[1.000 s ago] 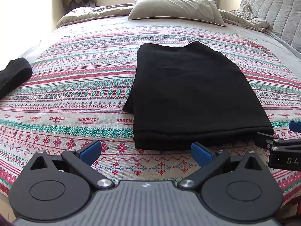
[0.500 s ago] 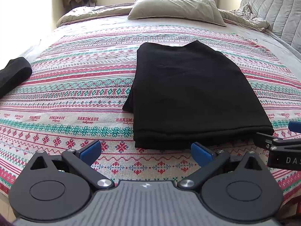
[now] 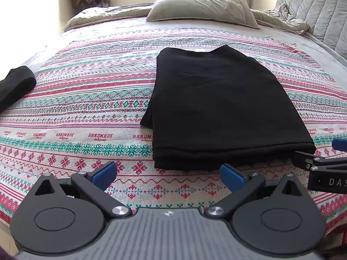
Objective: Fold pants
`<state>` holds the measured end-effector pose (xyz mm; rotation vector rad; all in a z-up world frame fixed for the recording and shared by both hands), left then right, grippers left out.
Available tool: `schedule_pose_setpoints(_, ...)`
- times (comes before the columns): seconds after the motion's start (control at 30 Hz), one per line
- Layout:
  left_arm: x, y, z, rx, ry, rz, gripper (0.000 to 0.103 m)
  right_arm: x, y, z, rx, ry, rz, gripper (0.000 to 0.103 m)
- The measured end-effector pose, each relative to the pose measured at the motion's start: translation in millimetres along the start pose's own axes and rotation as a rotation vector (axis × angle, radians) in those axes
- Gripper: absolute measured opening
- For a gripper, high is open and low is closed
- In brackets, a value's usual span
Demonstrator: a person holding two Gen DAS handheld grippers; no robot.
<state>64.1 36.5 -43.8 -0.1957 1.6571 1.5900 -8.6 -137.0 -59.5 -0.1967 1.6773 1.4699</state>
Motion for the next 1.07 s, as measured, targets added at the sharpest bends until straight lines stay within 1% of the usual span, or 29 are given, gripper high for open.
schedule_pose_setpoints(0.77, 2.3, -0.5, -1.4, 0.006, -0.002, 0.005, 0.103, 1.0, -1.3, -1.2, 0.001, 0.001, 0.002, 0.102)
schedule_pose_setpoints(0.97, 3.3, -1.2, -2.7, 0.019, -0.008, 0.010, 0.103, 0.9, -1.7, -1.1, 0.001, 0.001, 0.004, 0.102)
schedule_pose_setpoints(1.07, 2.9, -1.5, -5.2, 0.045, -0.024, 0.012, 0.103, 1.3, -1.7, -1.1, 0.000, 0.002, 0.005, 0.102)
Point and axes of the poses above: each gripper's, at about its wrist camera, not at the fingertips, and y roughly against the way its jaws point, z to its left, x to its underside, the point moved 9 cm from there along -y, roughly the way its jaws point, and after that the axes turned 7 degrees about -y, right-handed, at the moved point
